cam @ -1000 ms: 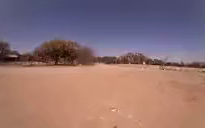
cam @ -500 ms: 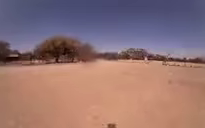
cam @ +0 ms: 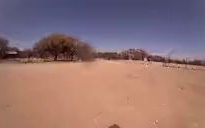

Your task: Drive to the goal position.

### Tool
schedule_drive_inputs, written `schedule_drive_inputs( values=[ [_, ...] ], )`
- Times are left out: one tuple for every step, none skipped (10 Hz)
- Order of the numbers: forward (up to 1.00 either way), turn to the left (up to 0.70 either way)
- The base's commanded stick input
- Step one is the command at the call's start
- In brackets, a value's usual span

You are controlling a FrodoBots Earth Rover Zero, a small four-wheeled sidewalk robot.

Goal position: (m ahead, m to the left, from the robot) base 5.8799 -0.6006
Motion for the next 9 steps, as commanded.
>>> schedule_drive_inputs(
  values=[
    [1.0, 0.0],
    [1.0, 0.0],
    [1.0, 0.0],
    [1.0, 0.0],
    [1.0, 0.0],
    [1.0, 0.0],
    [1.0, 0.0],
    [1.0, 0.0],
    [1.0, 0.0]
  ],
)
